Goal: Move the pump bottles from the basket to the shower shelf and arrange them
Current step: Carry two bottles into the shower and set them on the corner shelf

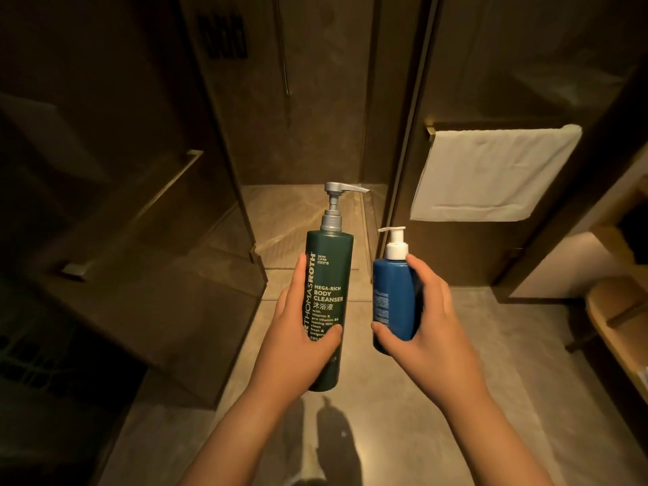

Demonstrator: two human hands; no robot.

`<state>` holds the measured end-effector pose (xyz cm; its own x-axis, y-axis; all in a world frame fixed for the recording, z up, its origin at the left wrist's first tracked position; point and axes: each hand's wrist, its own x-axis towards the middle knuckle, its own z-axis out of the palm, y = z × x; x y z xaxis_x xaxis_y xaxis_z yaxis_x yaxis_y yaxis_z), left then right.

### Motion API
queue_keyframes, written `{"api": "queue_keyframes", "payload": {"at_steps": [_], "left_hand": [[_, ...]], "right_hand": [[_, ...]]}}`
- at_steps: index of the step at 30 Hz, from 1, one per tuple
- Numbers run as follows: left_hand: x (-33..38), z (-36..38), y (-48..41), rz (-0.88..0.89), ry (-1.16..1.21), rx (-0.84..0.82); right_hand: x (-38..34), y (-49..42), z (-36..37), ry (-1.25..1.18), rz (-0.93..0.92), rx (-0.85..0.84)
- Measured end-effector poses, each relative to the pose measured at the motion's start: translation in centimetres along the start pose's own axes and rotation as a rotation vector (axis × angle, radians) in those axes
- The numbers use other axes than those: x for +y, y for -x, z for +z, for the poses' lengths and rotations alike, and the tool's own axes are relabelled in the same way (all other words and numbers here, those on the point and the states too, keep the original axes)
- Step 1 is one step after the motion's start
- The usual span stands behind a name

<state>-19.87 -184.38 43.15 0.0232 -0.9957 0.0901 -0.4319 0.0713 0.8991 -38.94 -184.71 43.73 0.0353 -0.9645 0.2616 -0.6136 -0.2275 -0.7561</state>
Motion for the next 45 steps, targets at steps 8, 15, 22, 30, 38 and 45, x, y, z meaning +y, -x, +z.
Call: {"api": "queue_keyframes", "payload": {"at_steps": [8, 15, 22, 30, 38, 45], "left_hand": [[-3.2, 1.4, -14.5, 0.023, 0.028, -0.026], [-6.5, -0.6, -30.0, 0.009, 0.081, 0.005], [-7.7, -2.1, -41.3, -0.019, 0.112, -0.002], [-9.6, -2.9, -52.4, -0.073, 0.095, 0.043], [-9.5, -3.1, -67.1, -0.099, 0.084, 0.169], [-8.6, -3.4, -78.7, -0.108, -0.007, 0.293]], "right_hand": [[4.0, -13.2, 3.0, 0.010, 0.019, -0.004], [3.9, -29.2, 7.1, 0.070, -0.022, -0.025], [4.5, -39.9, 10.9, 0.065, -0.024, -0.029], [7.9, -52.1, 14.3, 0.037, -0.036, -0.080], [11.2, -69.0, 17.1, -0.092, -0.153, -0.168], [12.2, -83.0, 18.0, -0.081, -0.257, -0.158]]}}
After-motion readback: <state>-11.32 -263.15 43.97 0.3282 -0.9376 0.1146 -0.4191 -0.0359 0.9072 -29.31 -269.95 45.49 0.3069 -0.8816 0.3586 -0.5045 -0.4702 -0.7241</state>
